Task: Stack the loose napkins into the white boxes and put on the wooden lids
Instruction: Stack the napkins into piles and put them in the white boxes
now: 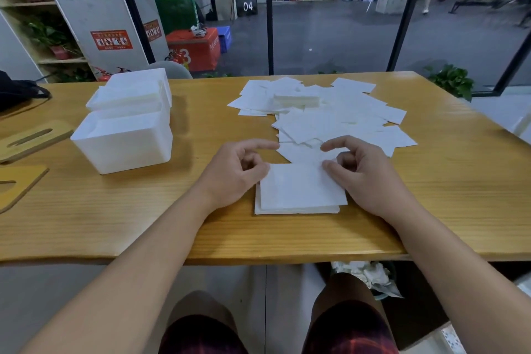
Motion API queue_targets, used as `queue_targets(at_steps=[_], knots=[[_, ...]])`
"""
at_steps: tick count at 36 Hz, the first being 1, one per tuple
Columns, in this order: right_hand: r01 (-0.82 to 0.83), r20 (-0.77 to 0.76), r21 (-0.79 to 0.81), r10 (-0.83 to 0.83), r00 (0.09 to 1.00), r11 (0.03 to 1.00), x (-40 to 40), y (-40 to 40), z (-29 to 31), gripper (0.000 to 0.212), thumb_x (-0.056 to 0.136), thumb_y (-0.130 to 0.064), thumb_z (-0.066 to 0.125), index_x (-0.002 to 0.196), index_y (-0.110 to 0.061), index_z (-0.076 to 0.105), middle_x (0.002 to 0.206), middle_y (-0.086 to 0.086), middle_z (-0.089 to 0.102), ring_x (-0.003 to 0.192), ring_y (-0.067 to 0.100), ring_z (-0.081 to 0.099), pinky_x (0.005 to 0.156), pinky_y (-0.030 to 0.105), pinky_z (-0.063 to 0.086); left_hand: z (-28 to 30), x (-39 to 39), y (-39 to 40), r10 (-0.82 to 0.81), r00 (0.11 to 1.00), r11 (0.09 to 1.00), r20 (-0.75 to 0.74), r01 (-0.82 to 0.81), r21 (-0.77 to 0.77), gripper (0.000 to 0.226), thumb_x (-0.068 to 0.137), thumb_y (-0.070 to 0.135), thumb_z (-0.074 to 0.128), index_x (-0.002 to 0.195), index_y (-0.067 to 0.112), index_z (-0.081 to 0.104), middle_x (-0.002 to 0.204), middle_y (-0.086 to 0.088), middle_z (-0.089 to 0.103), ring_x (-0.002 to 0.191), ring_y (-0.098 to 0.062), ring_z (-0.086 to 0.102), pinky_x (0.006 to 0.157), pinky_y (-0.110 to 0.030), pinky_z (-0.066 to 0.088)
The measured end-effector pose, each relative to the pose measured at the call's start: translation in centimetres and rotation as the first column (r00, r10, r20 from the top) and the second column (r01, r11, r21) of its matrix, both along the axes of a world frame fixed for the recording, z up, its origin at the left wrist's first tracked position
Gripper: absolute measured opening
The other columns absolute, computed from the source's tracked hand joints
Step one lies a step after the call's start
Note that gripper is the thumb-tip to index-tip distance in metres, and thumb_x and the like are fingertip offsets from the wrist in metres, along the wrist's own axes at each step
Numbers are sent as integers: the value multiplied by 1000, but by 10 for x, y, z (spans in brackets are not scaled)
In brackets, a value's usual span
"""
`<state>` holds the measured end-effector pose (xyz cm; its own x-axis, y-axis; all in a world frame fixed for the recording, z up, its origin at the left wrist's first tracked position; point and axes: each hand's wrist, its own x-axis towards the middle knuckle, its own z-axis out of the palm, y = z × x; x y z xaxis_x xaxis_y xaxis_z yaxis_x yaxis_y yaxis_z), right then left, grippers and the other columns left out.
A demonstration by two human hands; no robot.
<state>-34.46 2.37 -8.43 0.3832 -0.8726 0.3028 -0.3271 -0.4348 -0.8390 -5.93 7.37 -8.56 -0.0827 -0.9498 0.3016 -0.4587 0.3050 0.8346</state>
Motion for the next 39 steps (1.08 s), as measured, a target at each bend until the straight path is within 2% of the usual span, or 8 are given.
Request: queue_targets(at_steps=[5,10,13,21,24,27,32,39], knots=[[0,-132,-25,-4,991,1000,2,1,-3,20,100,-22,74,116,-33,68,68,6,63,58,9,51,62,12,40,0,-1,2,38,997,998,73,-41,41,36,101,7,65,129,28,75,63,8,58,61,-13,49,69,-22,46],[-10,-193,-60,-1,981,998,3,2,-8,20,98,-24,77,113,-35,69,68,0,64,59,8,53,63,15,43,1,-3,5,47,986,997,158,-57,57,34,99,7,65,121,30,76,67,-11,63,59,-11,49,67,-17,45],[-11,-199,-71,-4,980,997,3,1,-9,21,96,-23,79,111,-35,70,69,-3,64,60,7,54,63,16,44,0,-5,7,50,974,997,222,-61,42,30,98,7,66,117,29,78,66,-3,63,58,-5,49,67,-10,43],[152,-163,-198,-186,969,968,-4,-9,-11,16,95,-21,78,105,-34,77,86,-9,67,70,9,55,70,27,49,-8,-4,3,119,933,993,339,-117,-26,10,97,31,73,100,40,78,78,7,62,66,-8,55,71,-42,56],[145,-269,-206,-198,942,968,-6,-13,-14,27,91,-14,79,110,-33,78,103,-14,64,79,1,55,70,13,42,-5,-6,4,139,936,990,324,-131,-48,6,97,39,74,93,41,78,94,11,62,73,-7,57,72,-35,52],[131,-312,-164,-178,933,978,-5,-16,-15,15,94,-21,80,104,-32,81,111,-16,64,84,-10,56,70,8,41,-4,-7,5,121,951,993,285,-114,-40,9,98,36,77,90,37,80,102,12,62,69,-4,57,70,-28,47],[142,-308,-131,-177,935,981,-1,-19,-15,4,96,-27,81,95,-31,81,108,-17,65,85,-9,57,73,15,40,-4,-10,6,61,958,998,282,-59,-15,13,98,23,78,91,32,83,100,16,68,77,-1,61,72,-22,46],[140,-342,-179,-196,919,974,9,-21,-14,13,104,-23,71,91,-26,73,101,-15,64,86,4,58,75,30,47,-8,-7,3,60,955,998,290,-60,-9,14,98,27,76,90,38,82,101,18,70,84,-11,64,78,-37,57]])
